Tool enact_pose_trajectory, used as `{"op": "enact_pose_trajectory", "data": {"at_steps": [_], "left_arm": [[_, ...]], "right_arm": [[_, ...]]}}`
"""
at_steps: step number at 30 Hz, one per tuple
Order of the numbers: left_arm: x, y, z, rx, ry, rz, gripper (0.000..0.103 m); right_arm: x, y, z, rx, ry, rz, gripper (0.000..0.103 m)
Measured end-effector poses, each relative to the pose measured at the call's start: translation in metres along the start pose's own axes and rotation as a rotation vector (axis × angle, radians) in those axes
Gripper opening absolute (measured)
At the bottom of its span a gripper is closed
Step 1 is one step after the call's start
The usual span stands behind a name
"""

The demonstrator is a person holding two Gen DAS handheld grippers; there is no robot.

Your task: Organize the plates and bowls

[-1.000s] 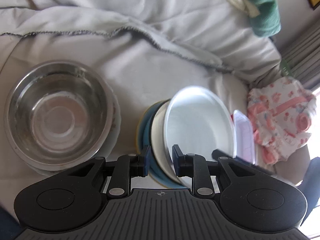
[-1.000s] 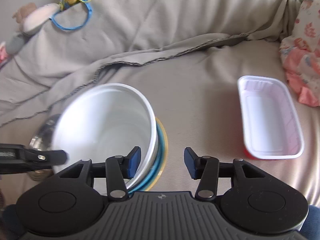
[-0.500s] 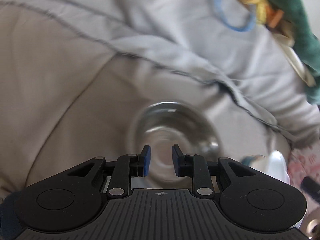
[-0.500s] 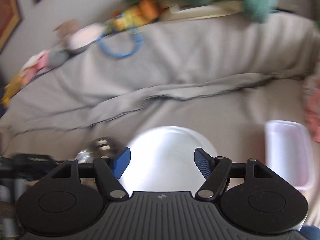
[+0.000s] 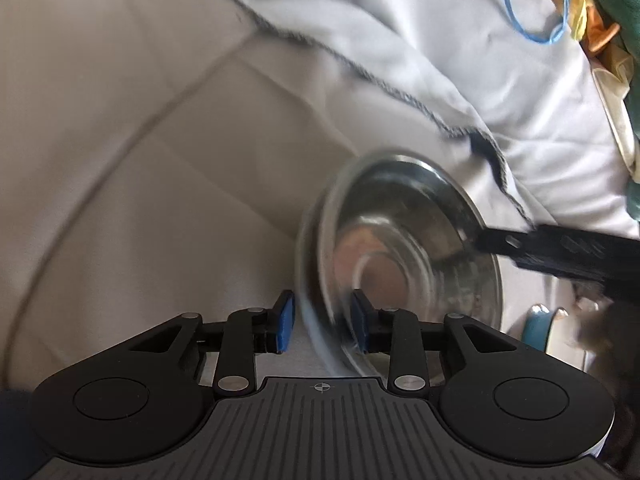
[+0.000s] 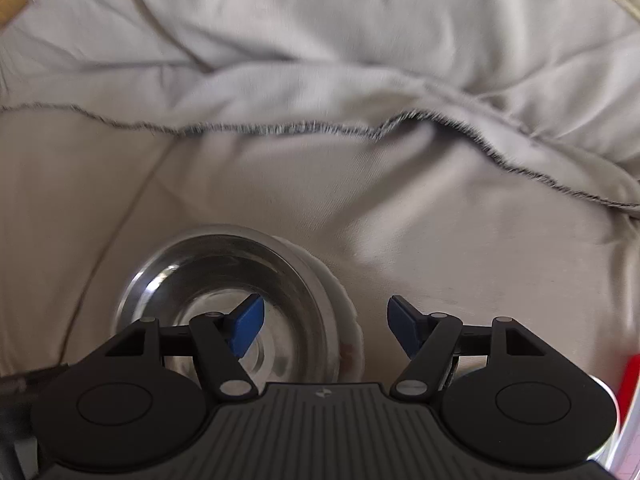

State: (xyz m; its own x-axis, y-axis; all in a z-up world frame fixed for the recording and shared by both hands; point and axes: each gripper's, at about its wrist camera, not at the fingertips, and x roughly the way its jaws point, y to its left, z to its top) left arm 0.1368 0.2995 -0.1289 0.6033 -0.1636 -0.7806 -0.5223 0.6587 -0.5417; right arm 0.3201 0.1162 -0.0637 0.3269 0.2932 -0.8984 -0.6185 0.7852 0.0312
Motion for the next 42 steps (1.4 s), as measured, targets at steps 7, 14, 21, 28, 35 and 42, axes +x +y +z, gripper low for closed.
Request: {"op": "enact_pose_trajectory", "data": {"at_steps": [7, 14, 21, 28, 35, 42], "left_arm": [[0.018, -0.014, 0.007, 0.086, 0.028, 0.012, 0.037], [0.026, -0.021, 0.009, 0.134, -0.009, 0.001, 0.044], [0.002, -0.017, 0.010, 0.119, -0.100, -0.004, 0.043], [-0.061, -0.061, -0.002, 0.192, -0.300, -0.110, 0.043], [-0.039, -0.165, -0.054, 0.489, -0.113, -0.296, 0.043], [0.006, -0.192, -0.059, 0.493, -0.050, -0.069, 0.043]], "right_arm": [[0.045, -0.010, 0.012, 0.102, 0.140, 0.045, 0.069], [0.046, -0.010, 0.009, 0.100, 0.153, -0.003, 0.069], [0.012, -0.010, 0.001, 0.063, 0.040, -0.010, 0.068], [-0.111, -0.057, -0.051, 0.019, -0.333, -0.071, 0.072], [-0.122, -0.148, -0.119, 0.187, -0.316, -0.128, 0.073], [-0.093, -0.193, -0.160, 0.284, -0.267, 0.006, 0.073]]}}
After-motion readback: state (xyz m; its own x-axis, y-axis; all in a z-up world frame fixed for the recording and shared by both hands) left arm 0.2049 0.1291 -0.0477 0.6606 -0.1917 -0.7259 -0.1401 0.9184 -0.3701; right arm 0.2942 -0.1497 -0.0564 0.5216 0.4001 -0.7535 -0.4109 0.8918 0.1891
